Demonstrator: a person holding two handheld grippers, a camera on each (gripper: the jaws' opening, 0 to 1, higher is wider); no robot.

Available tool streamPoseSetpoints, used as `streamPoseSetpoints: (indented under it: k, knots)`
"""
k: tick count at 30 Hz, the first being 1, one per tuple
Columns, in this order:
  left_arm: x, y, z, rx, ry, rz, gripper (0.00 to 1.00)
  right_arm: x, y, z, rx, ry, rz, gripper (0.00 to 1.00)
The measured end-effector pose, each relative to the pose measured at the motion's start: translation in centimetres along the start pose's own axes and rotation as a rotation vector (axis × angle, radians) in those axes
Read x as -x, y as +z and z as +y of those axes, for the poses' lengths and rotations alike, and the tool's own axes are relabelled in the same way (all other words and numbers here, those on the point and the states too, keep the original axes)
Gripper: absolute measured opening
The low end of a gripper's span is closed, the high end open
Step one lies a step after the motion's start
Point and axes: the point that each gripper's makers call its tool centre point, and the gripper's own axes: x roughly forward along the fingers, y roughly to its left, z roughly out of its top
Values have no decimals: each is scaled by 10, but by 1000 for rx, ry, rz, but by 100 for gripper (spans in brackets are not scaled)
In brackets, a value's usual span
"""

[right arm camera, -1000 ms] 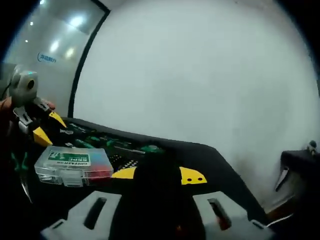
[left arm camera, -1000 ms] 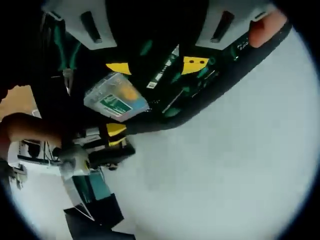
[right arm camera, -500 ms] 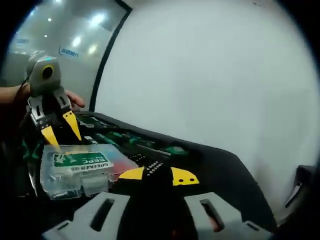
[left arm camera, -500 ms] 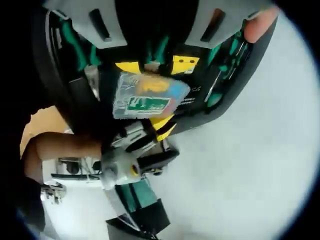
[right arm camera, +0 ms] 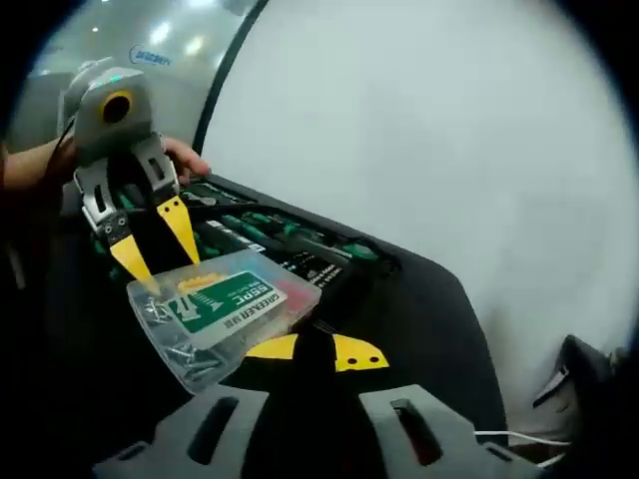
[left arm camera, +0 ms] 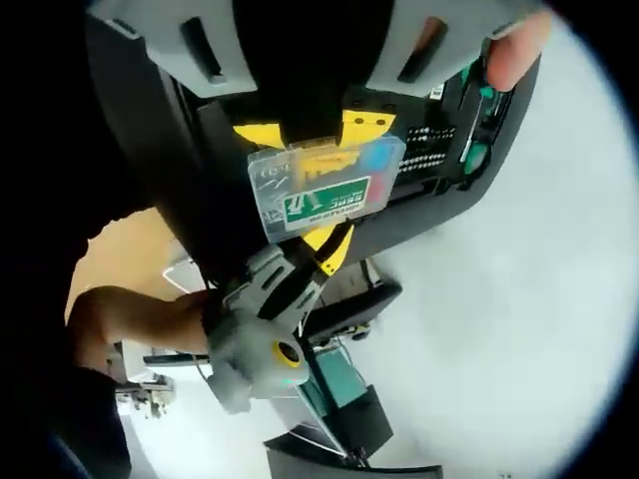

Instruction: Pick up the tools and put them into their designated positions in the toolbox.

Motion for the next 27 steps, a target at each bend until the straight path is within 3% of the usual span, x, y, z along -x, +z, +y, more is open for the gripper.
streamPoseSetpoints:
  k: [2,6,7,9,11,12,14,15,16,18,22,25,27]
  knots:
    - [-3,3,-5,-3,-11,-4,15,6,-1,-1,31,-10,17,9]
    - [0,12,-19,-13,-63,-31,16,20,-6,0,255,20,151,11]
    - [-2,21,-26,1,-92,-87,16,20,-7,0,252,20,162,12]
    - [-5,20,-27,2,-90,-61,16,25,-12,-3,299,25,217,12]
    - [-9,18,-27,-21,-70,-55,16,29,-6,-9,278,4,199,13]
    - [-6,17,-24,-35,-71,-40,16,31,-3,-17,243,-41,178,13]
    - [1,12,-17,-59,-51,-3,16,31,-8,-22,229,-52,177,13]
    - [3,12,-14,-62,-40,-9,16,32,-14,-23,232,-49,203,13]
    - [6,13,-9,-54,-26,-16,15,33,-14,-27,225,-74,186,12]
    - [4,18,-6,-33,-28,-40,11,36,-15,-23,223,-58,189,12]
    - [-5,22,-22,-91,-67,-25,8,42,-13,-10,184,-22,185,12]
    - [-15,18,-30,-116,-86,13,4,44,-14,-1,268,5,215,12]
    - [-18,22,-34,-104,-110,19,0,41,-15,-4,247,-4,198,12]
